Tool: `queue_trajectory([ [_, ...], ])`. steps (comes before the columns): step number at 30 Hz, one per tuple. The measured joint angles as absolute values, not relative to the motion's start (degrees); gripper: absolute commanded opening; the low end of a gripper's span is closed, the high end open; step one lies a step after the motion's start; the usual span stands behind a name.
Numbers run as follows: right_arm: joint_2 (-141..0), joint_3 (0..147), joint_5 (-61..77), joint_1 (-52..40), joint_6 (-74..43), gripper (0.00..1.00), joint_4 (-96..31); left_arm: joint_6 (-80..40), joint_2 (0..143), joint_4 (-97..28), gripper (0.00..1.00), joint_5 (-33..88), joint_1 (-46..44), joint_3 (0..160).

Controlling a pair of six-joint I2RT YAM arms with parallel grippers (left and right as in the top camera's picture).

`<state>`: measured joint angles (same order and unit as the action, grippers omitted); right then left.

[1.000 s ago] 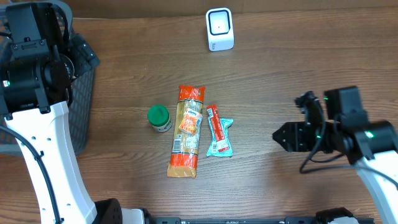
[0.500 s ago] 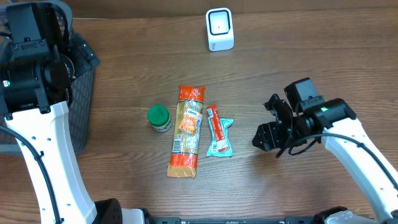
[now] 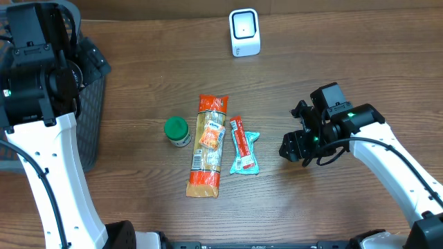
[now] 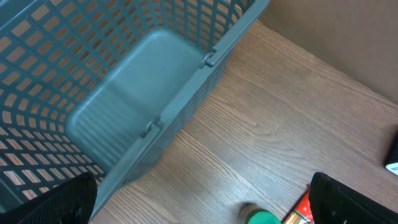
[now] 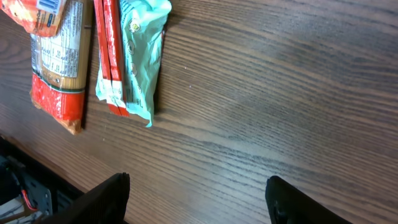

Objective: Scan the item barcode
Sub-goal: 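Move the right gripper over the red snack bar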

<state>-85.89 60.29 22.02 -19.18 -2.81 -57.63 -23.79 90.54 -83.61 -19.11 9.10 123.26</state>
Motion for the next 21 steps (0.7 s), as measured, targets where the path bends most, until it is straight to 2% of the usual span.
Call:
queue_trajectory([
  [6, -85.9, 60.3, 22.0, -19.2, -2.8, 0.73, -56.5, -23.8, 90.5, -83.6, 1.0, -19.1, 9.1, 123.3],
  [12, -85.9, 60.3, 23.0, -19.8, -2.9, 0.69, -54.8, -23.8, 90.5, -83.6, 1.0, -19.1, 9.1, 123.3],
  [21, -86.3, 60.3, 24.0, -28.8, -5.7, 0.68, -49.5, -23.8, 90.5, -83.6, 1.0, -19.1, 9.1, 123.3],
])
